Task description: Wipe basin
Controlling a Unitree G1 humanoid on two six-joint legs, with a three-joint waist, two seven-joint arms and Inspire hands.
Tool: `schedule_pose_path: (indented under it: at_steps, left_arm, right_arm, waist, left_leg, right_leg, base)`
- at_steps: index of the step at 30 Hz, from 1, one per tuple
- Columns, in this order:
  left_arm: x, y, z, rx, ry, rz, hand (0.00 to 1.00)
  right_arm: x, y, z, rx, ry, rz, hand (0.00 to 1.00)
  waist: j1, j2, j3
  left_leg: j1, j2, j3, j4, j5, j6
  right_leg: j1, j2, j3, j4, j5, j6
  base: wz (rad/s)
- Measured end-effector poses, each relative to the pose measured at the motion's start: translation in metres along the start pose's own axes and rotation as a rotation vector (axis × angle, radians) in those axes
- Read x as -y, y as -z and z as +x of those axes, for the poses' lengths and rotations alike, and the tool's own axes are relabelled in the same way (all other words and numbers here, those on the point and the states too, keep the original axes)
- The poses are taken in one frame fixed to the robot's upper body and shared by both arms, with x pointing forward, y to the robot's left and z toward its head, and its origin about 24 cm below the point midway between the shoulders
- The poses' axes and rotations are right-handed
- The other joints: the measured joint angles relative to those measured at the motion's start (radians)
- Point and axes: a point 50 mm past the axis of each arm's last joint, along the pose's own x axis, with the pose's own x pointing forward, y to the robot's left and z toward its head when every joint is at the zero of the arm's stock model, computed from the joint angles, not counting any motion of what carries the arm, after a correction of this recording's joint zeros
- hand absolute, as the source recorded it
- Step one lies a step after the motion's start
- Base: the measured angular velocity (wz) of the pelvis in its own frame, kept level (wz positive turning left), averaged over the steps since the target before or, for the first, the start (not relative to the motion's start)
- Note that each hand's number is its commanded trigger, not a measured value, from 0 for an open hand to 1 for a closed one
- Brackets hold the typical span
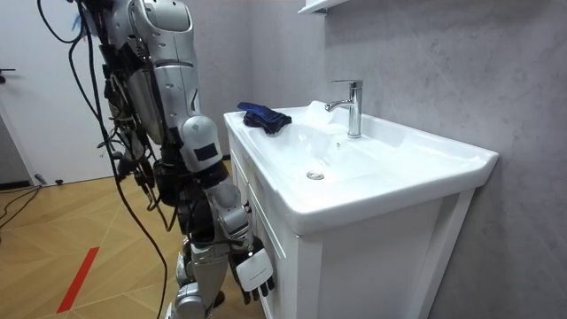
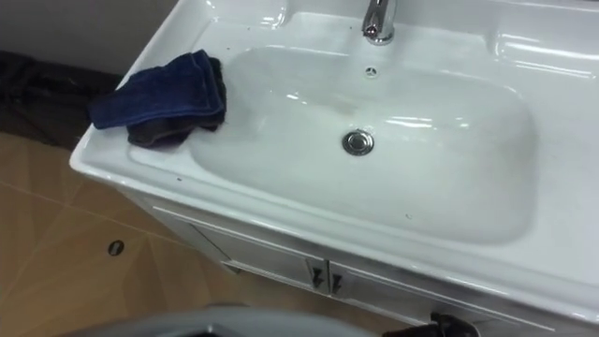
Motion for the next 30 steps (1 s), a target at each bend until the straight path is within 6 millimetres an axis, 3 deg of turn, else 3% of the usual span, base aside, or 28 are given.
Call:
schedule_pose_path:
  at_steps: [6,8,11,18,30]
  left_arm:
    - [0.032,-0.042,-0.010,0.230,0.202,0.210,0.00]
    - [0.042,-0.055,-0.013,0.270,0.252,0.230,0.00]
    - [0.051,-0.063,-0.016,0.291,0.315,0.236,0.00]
    - [0.062,-0.053,-0.021,0.251,0.417,0.276,0.00]
    - [0.064,-0.032,-0.020,0.138,0.493,0.364,0.00]
  right_arm:
    - [-0.005,-0.011,0.001,0.038,-0.014,-0.023,0.00]
    - [-0.008,-0.012,0.001,0.046,-0.022,-0.027,0.00]
    - [-0.012,-0.013,0.002,0.059,-0.042,-0.028,0.00]
    - [-0.014,-0.013,0.002,0.068,-0.046,-0.024,0.00]
    - [-0.018,-0.009,0.002,0.060,-0.060,0.034,0.00]
  waist:
    - [-0.045,-0.016,0.0069]
    - [-0.050,-0.023,0.0108]
    - [-0.059,-0.033,0.0106]
    - [-0.070,-0.035,0.0086]
    - [-0.071,-0.029,0.0092]
  left_leg:
    - [-0.025,-0.002,0.002,0.001,0.001,0.000]
    - [-0.024,-0.002,0.006,0.000,0.001,0.000]
    - [-0.016,0.001,0.021,-0.006,0.000,0.000]
    - [0.002,0.004,0.042,-0.017,0.000,0.001]
    - [0.004,0.012,0.044,-0.013,-0.003,0.001]
  right_leg:
    - [-0.015,0.000,-0.002,-0.002,0.001,0.001]
    - [-0.016,0.000,0.000,-0.003,0.001,0.001]
    - [-0.021,0.000,0.011,-0.002,0.001,0.001]
    - [-0.023,-0.002,0.028,0.008,0.003,0.002]
    - [-0.023,0.004,0.035,0.017,0.012,0.001]
  base:
    - [0.04]
    - [-0.03]
    - [-0.12]
    - [-0.08]
    - [-0.01]
